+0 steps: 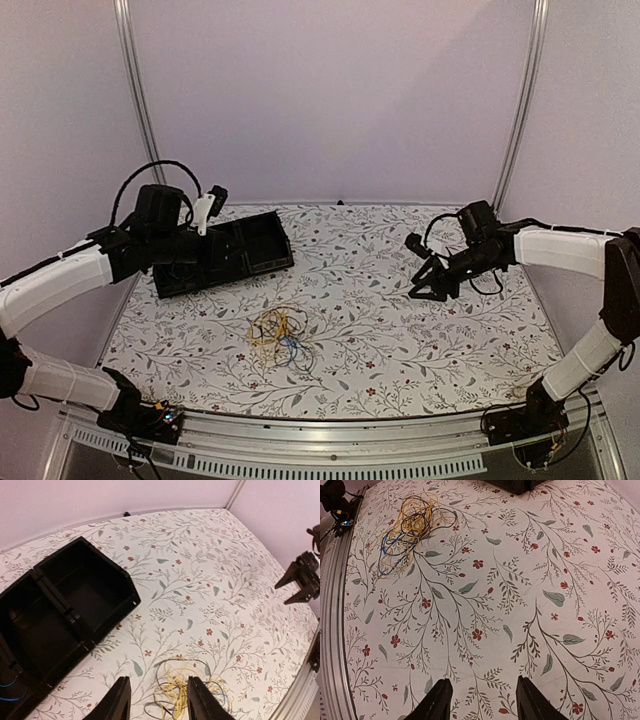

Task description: Untangle the cables

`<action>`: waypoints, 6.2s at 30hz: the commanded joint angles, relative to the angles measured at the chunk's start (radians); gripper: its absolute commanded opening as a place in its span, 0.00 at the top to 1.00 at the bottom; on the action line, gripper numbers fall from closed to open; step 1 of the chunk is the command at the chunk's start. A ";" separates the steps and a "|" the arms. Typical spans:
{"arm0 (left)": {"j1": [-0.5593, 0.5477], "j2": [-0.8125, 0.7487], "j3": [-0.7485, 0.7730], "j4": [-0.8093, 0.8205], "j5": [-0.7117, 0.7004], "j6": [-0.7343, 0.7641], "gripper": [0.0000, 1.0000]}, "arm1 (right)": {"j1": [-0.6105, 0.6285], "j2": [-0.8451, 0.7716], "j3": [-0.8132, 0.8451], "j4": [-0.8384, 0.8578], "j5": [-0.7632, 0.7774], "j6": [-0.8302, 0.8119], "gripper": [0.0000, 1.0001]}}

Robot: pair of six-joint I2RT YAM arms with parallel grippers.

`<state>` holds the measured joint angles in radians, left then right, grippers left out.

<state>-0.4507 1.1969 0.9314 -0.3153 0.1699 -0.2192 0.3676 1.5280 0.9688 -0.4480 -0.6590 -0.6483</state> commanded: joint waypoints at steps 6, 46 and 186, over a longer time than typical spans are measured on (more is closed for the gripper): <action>-0.322 0.022 -0.156 0.022 0.013 -0.126 0.69 | 0.269 0.083 0.060 -0.011 0.056 -0.040 0.67; -0.402 0.033 -0.530 0.406 -0.195 -0.479 0.64 | 0.617 0.744 0.720 -0.059 -0.114 0.451 0.55; -0.501 0.779 0.260 0.346 0.054 -0.280 0.60 | 0.209 -0.081 0.032 0.176 -0.216 0.331 1.00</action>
<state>-0.9417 1.9175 1.1080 0.1482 0.0914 -0.4614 0.5812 1.4918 1.0389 -0.2852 -0.8829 -0.2604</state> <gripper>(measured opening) 0.397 0.019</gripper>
